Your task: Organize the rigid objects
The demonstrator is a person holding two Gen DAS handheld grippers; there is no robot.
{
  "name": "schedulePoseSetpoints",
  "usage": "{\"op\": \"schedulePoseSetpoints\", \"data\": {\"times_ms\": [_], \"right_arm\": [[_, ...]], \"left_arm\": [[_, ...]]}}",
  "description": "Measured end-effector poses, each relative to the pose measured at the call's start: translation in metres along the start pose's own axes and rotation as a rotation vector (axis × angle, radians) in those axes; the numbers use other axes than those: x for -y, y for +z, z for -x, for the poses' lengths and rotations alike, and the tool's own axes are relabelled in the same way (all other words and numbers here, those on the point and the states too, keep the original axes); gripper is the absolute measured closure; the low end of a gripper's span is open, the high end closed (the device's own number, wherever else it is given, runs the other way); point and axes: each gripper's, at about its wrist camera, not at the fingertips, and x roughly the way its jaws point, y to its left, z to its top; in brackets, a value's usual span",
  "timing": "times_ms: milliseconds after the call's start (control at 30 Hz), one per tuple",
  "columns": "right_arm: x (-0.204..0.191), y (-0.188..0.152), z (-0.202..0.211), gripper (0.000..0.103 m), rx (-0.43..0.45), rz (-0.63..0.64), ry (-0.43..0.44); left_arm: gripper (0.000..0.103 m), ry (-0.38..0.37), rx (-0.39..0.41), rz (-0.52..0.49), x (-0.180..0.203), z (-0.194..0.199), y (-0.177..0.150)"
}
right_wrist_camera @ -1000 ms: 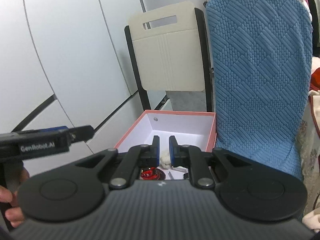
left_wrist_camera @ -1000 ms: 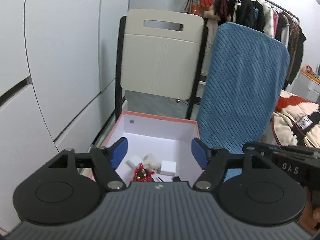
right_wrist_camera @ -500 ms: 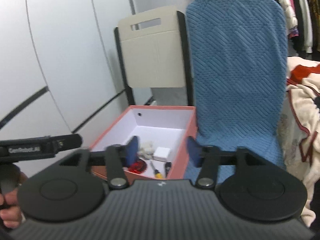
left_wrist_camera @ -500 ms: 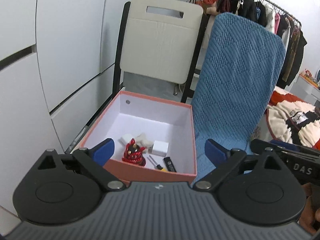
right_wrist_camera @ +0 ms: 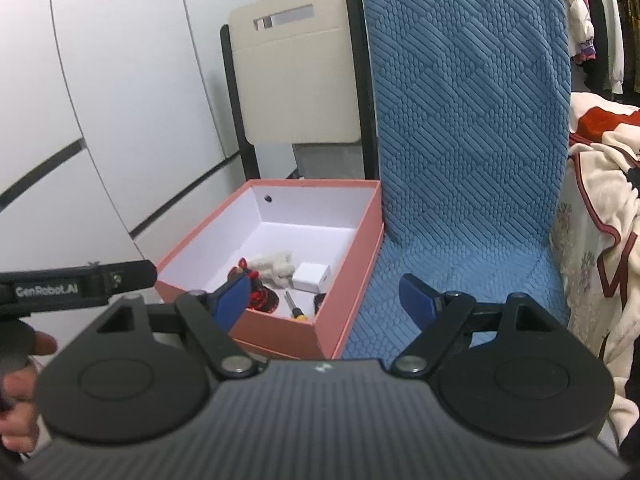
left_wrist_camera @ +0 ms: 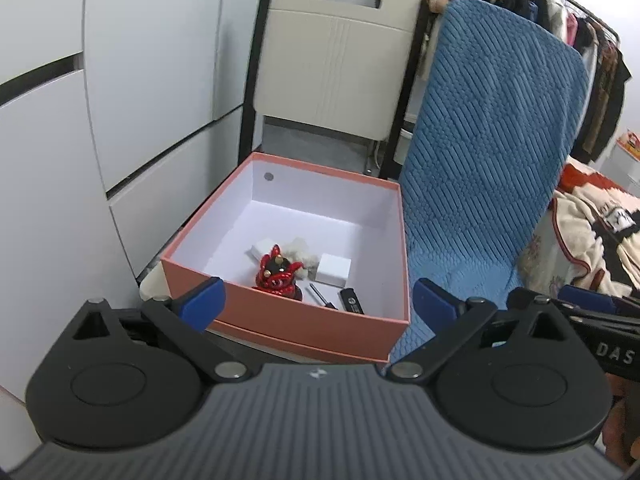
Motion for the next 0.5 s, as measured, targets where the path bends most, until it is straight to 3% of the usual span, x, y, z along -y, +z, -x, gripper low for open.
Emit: {"op": "schedulePoseSetpoints", "data": {"times_ms": [500], "right_arm": [[0.0043, -0.0078, -0.0048, 0.02, -0.022, -0.003, -0.038]], "left_arm": [[0.002, 0.01, -0.022, 0.027, -0.0081, -0.005, -0.0092]]}}
